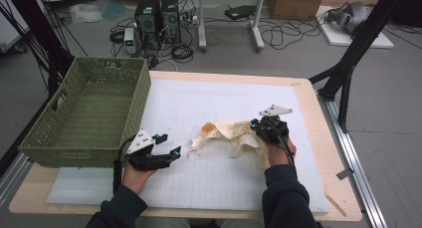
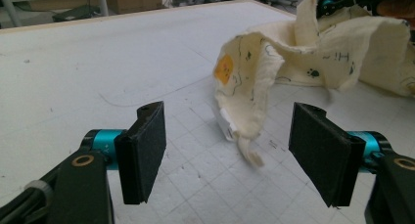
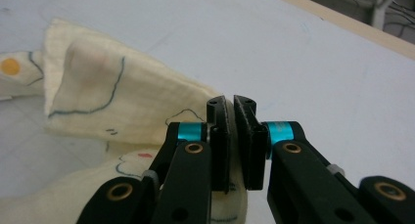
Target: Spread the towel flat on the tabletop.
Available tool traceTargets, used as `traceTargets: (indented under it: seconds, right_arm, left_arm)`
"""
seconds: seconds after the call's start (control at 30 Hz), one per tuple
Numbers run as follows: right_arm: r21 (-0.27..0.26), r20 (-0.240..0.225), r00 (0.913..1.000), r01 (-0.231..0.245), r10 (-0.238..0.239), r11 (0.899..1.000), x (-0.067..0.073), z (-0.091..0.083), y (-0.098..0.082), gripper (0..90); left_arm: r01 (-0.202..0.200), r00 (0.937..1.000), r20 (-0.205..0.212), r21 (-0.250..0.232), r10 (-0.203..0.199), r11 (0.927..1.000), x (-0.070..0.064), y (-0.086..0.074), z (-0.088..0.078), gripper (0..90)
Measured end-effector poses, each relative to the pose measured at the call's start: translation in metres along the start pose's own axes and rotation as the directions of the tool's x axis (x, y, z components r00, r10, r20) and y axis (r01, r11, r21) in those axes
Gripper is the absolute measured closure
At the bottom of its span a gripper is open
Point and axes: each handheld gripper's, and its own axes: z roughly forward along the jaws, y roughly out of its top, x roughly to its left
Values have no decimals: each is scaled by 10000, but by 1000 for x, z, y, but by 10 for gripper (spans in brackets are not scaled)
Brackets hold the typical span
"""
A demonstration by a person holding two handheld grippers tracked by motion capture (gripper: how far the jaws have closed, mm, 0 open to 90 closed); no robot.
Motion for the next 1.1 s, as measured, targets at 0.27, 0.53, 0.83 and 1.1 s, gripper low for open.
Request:
traceTargets:
  seconds: [0.27, 0.53, 0.83, 1.1]
  right_arm:
    - [543, 1187, 9883, -1027, 957, 9932, -23, 0, -13, 675]
    - [-658, 87, 9999, -78, 84, 9978, -15, -23, -15, 490]
    - [-804, -1267, 9635, 2269, -2357, 9706, 13, -31, -14, 479]
    - [474, -1853, 9292, 3334, -3197, 9416, 46, 9, -13, 390]
  left_arm:
    - [1, 10000, 9, 46, -1, 10000, -1, -1, 1, 303]
    - [-19, 10000, -6, 89, 19, 10000, -1, -1, 2, 301]
    - [-42, 10000, 18, 47, 42, 10000, -2, -1, 2, 299]
    - [-49, 10000, 27, 73, 49, 10000, -3, -1, 3, 299]
